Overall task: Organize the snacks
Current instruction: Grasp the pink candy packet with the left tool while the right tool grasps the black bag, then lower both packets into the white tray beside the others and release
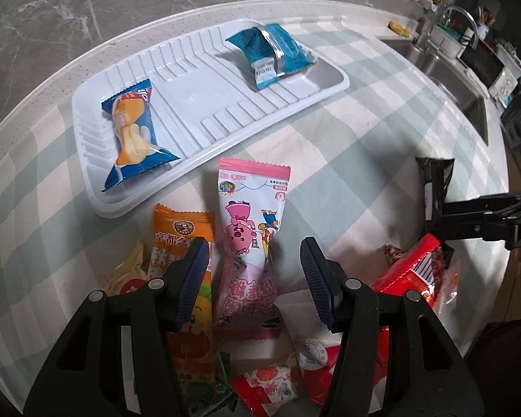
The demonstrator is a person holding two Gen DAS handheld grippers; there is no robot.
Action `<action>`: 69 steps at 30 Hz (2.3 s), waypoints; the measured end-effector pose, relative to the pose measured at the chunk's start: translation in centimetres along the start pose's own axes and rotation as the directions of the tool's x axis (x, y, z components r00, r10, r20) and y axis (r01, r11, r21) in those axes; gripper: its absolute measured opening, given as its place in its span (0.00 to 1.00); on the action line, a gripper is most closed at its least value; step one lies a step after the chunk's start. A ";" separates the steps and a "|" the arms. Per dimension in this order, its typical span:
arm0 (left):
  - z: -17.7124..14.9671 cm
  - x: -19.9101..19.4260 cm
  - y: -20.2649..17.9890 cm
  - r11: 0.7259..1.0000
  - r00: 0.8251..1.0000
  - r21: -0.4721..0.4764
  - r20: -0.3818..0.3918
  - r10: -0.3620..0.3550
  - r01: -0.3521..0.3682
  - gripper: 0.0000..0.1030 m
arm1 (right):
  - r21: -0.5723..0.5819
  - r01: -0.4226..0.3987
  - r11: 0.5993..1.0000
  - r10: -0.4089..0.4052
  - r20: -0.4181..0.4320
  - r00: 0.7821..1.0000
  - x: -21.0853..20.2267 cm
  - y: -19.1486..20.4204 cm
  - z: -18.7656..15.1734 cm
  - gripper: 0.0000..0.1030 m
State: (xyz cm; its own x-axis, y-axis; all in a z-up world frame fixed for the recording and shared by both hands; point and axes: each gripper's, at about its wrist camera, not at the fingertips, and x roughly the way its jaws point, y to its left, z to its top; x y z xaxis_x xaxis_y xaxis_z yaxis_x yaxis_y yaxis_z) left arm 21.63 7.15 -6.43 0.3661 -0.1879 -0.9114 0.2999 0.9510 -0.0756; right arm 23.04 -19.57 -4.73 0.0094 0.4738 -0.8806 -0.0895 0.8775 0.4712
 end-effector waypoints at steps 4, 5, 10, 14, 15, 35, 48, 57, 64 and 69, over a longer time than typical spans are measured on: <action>0.2 0.7 -0.3 1.000 1.000 0.017 -0.006 0.007 -0.007 0.51 | -0.028 0.034 0.999 -0.034 0.005 0.999 0.2 0.3 0.1 0.70; 0.2 0.8 -0.3 1.000 1.000 0.021 -0.009 0.006 -0.006 0.51 | -0.035 0.040 0.999 -0.040 0.006 0.999 0.2 0.3 0.2 0.67; 0.0 2.0 -0.6 1.000 0.999 0.027 -0.037 0.001 0.000 0.51 | -0.072 0.060 0.996 -0.060 0.009 0.998 0.5 0.7 0.6 0.64; -0.2 2.2 -0.8 0.999 1.000 0.038 -0.024 0.010 -0.009 0.51 | -0.082 0.054 0.995 -0.053 0.007 0.999 0.6 0.9 1.0 0.59; -0.2 2.2 -0.8 0.999 1.000 0.038 -0.024 0.010 -0.009 0.50 | -0.084 0.054 0.995 -0.053 0.008 0.999 0.7 0.9 1.0 0.58; -0.1 2.0 -0.5 1.000 1.000 0.006 -0.001 -0.010 0.010 0.25 | -0.177 0.068 0.982 -0.060 0.047 0.997 1.1 1.6 2.7 0.32; 0.1 -0.5 1.4 0.982 0.989 -0.126 0.067 -0.131 0.139 0.23 | -0.149 -0.030 0.988 0.048 0.119 0.992 -3.1 0.1 2.2 0.29; 1.3 -3.9 2.2 0.963 0.971 -0.163 0.145 -0.193 0.215 0.23 | -0.146 -0.077 0.986 0.098 0.149 0.984 -5.4 0.4 2.3 0.29; 2.2 -5.7 3.5 0.948 0.959 -0.199 0.190 -0.210 0.247 0.23 | -0.175 -0.098 0.980 0.126 0.160 0.979 -6.1 1.5 2.8 0.29; 3.0 -6.5 4.7 0.938 0.954 -0.229 0.212 -0.212 0.259 0.23 | -0.206 -0.115 0.972 0.149 0.158 0.976 -6.2 2.8 3.7 0.29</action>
State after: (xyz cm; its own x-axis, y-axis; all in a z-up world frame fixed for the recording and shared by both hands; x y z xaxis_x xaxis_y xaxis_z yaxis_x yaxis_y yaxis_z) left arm 23.29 12.14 0.29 0.4724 -0.4327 -0.7679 0.1741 0.8998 -0.4000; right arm 26.43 -19.81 2.26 0.1536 0.6052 -0.7811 -0.2935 0.7827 0.5488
